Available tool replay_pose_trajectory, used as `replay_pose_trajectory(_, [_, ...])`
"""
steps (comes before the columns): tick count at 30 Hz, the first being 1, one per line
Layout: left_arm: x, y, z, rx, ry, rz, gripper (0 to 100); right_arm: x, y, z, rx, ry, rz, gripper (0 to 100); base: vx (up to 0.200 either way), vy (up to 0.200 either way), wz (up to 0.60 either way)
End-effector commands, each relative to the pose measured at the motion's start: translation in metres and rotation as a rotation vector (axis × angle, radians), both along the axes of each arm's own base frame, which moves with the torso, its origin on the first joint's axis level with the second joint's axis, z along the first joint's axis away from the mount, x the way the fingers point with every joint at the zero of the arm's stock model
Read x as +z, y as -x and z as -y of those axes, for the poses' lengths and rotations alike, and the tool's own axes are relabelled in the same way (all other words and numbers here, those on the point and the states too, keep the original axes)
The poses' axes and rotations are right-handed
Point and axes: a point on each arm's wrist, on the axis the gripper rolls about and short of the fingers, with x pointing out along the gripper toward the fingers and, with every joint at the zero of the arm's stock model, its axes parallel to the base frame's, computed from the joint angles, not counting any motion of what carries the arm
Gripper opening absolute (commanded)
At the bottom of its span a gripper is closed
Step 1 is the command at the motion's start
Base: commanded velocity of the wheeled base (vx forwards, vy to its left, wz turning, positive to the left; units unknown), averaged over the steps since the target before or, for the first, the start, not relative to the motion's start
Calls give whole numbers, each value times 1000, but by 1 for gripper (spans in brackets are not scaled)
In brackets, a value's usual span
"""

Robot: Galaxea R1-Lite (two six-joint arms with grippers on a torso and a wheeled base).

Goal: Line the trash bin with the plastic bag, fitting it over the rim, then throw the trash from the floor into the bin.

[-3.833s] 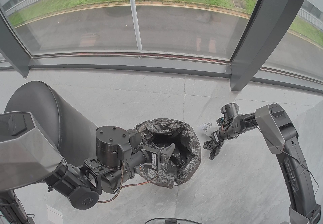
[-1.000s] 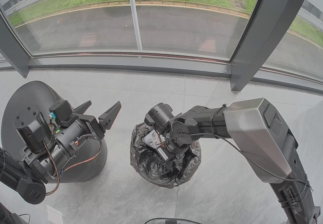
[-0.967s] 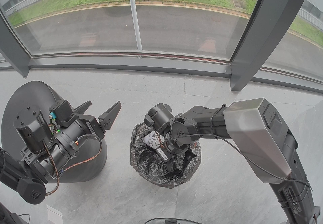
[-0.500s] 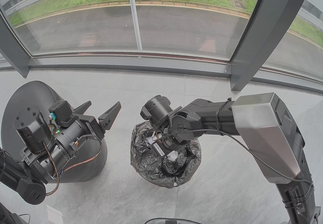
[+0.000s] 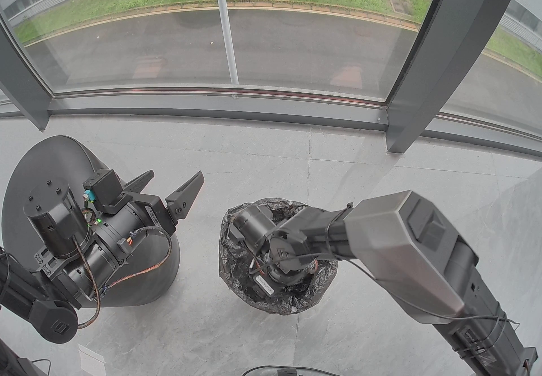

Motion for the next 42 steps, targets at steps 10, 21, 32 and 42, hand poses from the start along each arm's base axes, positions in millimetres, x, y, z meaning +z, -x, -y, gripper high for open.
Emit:
replay_pose_trajectory(10, [-7,-5,1,5,-11,-22,100,-170,-3,64,-92,348,-395,100,0,0,0])
replay_pose_trajectory(21, [-8,-4,1,4,-10,-27,100,-120,-18,57,-87,267,-303,100,0,0,0])
replay_pose_trajectory(32, [-8,-4,1,4,-9,-26,100,-49,-18,36,-25,160,-158,100,0,0,0])
replay_pose_trajectory(42, [-8,-4,1,4,-9,-24,100,0,17,13,60,218,-103,100,0,0,0])
